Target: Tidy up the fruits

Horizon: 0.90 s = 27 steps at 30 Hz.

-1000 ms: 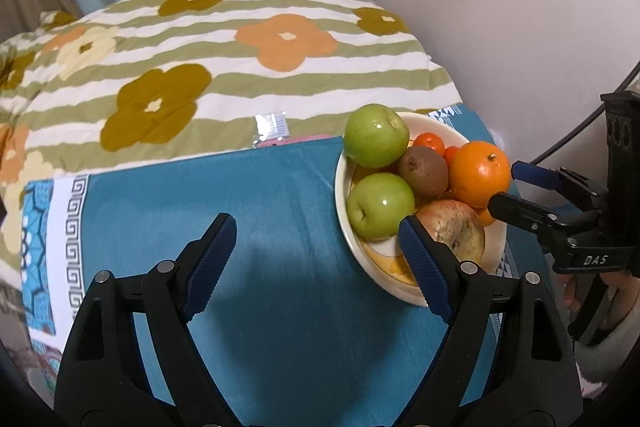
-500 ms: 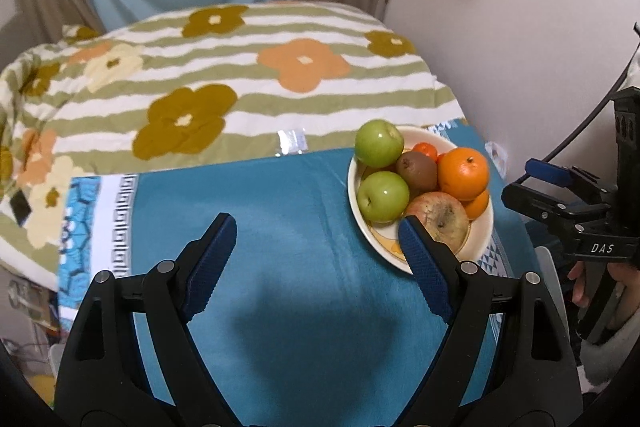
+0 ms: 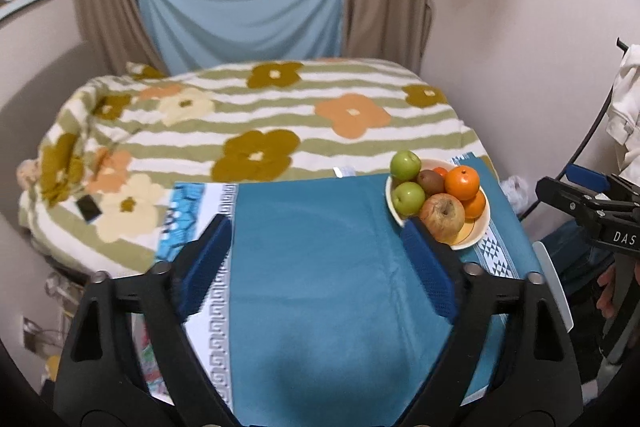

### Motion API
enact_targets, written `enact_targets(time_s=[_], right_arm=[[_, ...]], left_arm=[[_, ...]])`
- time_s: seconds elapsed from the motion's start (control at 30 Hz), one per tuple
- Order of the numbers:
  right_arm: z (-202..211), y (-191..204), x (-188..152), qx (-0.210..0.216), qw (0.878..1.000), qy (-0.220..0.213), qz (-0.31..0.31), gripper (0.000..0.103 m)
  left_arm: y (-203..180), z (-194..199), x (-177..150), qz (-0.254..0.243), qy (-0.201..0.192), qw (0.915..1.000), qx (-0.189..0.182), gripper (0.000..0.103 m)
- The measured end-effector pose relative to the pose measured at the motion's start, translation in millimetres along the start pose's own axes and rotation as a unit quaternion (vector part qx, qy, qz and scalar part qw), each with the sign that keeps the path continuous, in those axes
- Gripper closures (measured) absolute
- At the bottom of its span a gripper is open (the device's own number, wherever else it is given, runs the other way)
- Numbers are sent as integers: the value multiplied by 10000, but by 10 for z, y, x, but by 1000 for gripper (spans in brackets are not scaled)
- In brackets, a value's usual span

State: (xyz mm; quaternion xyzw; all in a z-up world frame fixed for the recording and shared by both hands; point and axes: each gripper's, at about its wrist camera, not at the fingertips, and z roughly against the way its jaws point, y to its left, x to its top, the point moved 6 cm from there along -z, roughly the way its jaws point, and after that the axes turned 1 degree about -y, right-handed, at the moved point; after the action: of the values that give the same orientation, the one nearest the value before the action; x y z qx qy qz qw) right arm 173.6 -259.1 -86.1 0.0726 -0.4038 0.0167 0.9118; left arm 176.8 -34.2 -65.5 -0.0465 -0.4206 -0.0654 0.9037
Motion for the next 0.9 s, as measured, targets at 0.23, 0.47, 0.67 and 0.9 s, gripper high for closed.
enact_targets(time_s=[0.23,0.47,0.67,0.9], right_arm=[[339,186,-214,-229,9996,-170,-53,9],[521,338,-355,-316,9990,-301,-56,0],[610,397,-376,-352,9986,-373,-92,0],[654,444,-376,-444,9980,-436,-92,0]], left_arm=[[120,513,-156,87,-458,9987,223,0],[142,762,-269,-1,-616,9975,344,0],[174,860,-322,-40,-691,9968,408,0],[247,893,-314,-1,-773,9961,423,0]])
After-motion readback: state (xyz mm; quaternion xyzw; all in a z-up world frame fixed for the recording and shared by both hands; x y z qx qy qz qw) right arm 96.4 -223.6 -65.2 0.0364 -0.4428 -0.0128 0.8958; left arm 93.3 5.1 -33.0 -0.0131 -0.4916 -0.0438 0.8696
